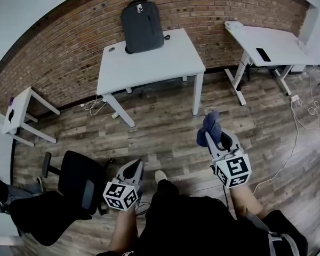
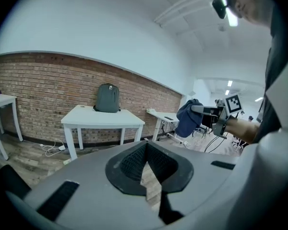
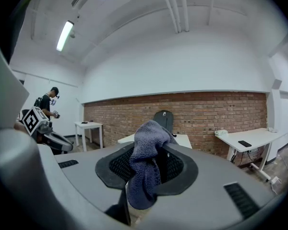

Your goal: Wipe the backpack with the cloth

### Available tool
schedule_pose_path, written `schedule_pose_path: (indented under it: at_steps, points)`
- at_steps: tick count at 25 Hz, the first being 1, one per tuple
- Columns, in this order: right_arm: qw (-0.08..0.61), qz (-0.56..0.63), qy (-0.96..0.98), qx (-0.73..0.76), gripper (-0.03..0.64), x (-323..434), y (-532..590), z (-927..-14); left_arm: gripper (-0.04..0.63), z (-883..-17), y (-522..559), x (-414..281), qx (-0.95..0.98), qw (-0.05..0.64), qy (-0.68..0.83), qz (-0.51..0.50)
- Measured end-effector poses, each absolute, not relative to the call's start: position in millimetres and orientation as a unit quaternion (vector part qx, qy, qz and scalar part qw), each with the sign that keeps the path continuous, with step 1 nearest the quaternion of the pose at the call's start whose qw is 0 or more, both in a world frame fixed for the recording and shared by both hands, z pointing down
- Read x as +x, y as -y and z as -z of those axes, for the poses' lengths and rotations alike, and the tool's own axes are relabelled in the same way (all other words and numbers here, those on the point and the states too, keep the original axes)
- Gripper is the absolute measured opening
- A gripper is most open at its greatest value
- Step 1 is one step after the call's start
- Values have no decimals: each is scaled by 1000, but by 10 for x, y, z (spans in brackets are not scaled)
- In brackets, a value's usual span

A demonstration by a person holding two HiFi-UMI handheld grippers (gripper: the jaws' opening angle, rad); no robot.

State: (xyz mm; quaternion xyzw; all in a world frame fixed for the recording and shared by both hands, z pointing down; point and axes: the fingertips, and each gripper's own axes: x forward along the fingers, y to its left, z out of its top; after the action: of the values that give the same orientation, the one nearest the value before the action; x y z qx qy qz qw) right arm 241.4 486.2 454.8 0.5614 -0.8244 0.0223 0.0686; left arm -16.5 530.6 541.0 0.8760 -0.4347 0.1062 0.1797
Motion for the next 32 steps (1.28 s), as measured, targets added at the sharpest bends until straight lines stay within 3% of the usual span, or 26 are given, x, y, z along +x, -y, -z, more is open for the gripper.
schedule_pose_path:
  at_steps: [12,32]
  points:
    - [59,-11,851,522,103,2039,-5166,-4489,-5,-5463,-5998,-558,849,189,484,-100]
    - [75,-2,836,544,101,1589,-5193,-4486,-5,-5413,-5799,-1071,860,183,466,-99]
